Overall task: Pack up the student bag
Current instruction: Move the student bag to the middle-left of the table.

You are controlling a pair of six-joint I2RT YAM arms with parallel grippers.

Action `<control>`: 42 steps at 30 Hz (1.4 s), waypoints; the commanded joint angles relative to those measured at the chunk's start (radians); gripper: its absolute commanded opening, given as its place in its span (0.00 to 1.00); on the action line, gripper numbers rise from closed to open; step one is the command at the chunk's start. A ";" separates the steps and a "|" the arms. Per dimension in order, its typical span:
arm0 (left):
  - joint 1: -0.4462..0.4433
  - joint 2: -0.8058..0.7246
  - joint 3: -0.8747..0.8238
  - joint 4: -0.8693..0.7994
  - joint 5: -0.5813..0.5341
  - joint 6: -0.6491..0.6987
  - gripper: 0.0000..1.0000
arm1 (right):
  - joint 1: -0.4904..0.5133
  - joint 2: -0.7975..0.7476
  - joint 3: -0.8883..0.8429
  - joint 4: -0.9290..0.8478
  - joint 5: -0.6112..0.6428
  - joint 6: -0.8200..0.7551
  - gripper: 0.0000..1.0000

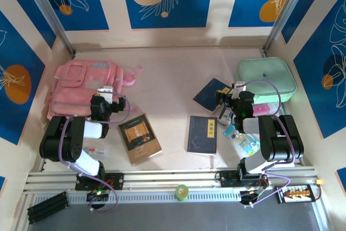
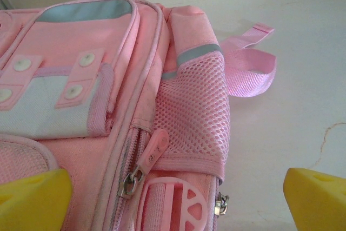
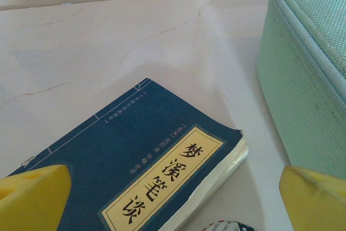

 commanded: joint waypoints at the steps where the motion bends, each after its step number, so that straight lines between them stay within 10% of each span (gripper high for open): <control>1: -0.007 0.004 0.016 0.007 0.021 0.013 1.00 | 0.007 0.006 0.011 0.018 0.014 0.008 0.99; 27: -0.006 -0.041 -0.003 0.019 0.023 0.013 1.00 | 0.026 -0.024 0.022 -0.024 0.039 -0.008 0.99; 34: -0.007 -0.264 0.120 -0.381 -0.103 -0.075 1.00 | 0.052 -0.232 0.144 -0.368 0.124 0.054 0.99; 42: 0.008 -0.392 0.382 -0.931 -0.070 -0.358 1.00 | 0.162 -0.274 0.344 -0.730 -0.051 0.285 0.99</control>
